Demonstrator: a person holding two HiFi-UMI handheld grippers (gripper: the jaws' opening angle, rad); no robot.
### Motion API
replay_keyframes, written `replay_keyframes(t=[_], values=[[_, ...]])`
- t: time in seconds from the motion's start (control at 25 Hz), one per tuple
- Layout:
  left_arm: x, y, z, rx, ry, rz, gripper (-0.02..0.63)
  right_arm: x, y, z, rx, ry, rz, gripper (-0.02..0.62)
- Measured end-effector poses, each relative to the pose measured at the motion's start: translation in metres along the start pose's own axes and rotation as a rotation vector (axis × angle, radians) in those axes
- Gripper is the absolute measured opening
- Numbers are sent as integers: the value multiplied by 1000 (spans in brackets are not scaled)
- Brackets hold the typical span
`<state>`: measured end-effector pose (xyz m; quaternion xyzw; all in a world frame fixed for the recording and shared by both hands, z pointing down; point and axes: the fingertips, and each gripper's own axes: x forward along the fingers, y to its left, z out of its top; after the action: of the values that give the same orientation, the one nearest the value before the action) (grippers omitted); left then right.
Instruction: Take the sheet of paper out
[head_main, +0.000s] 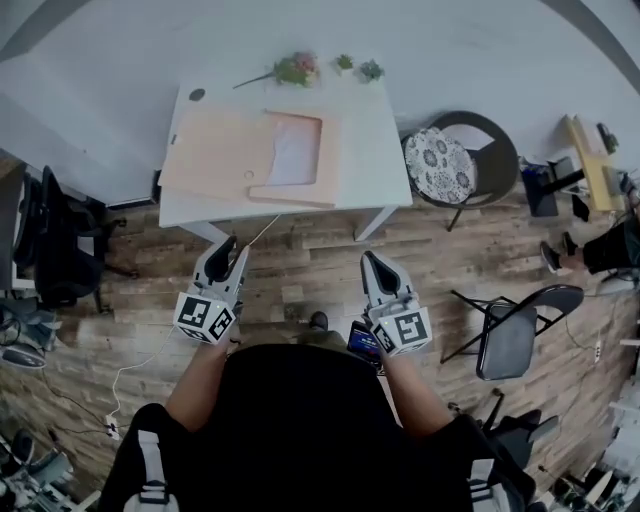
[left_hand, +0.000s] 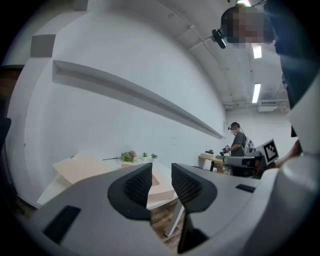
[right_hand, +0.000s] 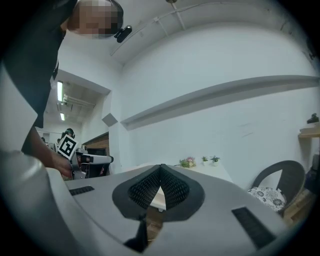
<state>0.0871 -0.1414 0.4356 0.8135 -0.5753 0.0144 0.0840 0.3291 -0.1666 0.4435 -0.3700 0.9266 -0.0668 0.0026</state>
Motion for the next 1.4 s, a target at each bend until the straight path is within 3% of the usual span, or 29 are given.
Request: replay_keyframes(t=[0.4, 0.84, 1.24, 1.4], values=[[67, 25, 19, -4, -23, 18, 117, 68, -53, -6, 20, 15, 83, 12], [150, 116, 29, -80, -32, -8, 117, 177, -99, -10, 11, 79, 91, 12], [251, 176, 17, -149, 101, -173, 117, 289, -154, 2, -30, 141, 44, 12], [281, 187, -10, -225, 213, -245, 117, 318, -165, -3, -93, 176, 58, 12]])
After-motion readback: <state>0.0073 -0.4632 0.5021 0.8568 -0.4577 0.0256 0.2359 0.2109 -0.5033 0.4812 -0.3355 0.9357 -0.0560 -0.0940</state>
